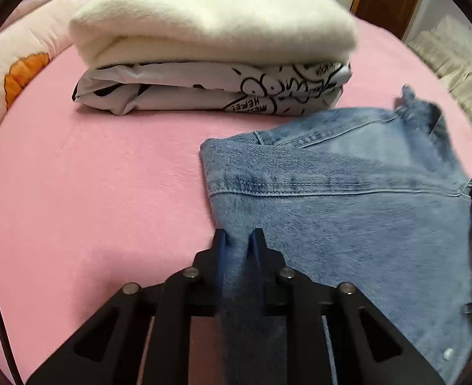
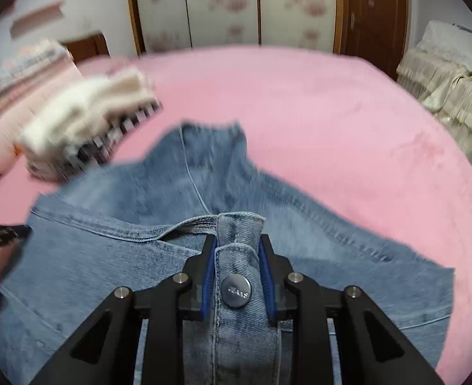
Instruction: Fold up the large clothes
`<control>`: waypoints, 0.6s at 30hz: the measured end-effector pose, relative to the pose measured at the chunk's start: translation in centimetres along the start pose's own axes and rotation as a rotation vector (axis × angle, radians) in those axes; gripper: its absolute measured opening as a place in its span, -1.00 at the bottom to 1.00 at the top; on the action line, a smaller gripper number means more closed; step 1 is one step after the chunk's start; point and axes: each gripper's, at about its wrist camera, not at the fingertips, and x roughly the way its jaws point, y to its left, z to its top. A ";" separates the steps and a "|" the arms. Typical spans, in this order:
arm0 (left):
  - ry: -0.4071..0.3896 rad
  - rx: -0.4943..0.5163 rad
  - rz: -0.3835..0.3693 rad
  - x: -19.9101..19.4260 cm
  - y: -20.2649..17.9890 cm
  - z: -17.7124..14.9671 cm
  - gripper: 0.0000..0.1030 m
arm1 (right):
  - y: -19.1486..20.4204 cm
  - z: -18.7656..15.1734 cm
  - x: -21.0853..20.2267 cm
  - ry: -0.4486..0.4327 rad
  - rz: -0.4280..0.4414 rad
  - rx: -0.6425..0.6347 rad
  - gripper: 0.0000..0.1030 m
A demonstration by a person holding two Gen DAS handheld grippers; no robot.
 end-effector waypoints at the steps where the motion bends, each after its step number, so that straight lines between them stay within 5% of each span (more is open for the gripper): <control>1: -0.009 0.004 0.018 0.2 -0.2 0.0 -0.76 | 0.2 -0.2 1.0 0.035 -0.028 0.000 -0.34; 6: -0.008 -0.028 0.032 -0.8 -0.3 0.6 -0.71 | -1.3 -0.7 -1.0 -0.006 -0.010 0.125 -0.23; 11: -0.120 -0.015 0.022 -6.5 -2.2 -0.2 -0.30 | -1.6 -2.2 -7.1 -0.111 0.010 0.199 -0.22; 14: -0.192 -0.011 -0.079 -9.2 -5.3 -1.8 0.07 | 2.1 -3.5 -9.0 -0.126 0.052 0.131 -0.22; 18: -0.226 0.017 -0.163 -9.3 -10.5 -4.5 0.20 | 9.0 -4.9 -8.5 -0.115 0.110 0.045 -0.22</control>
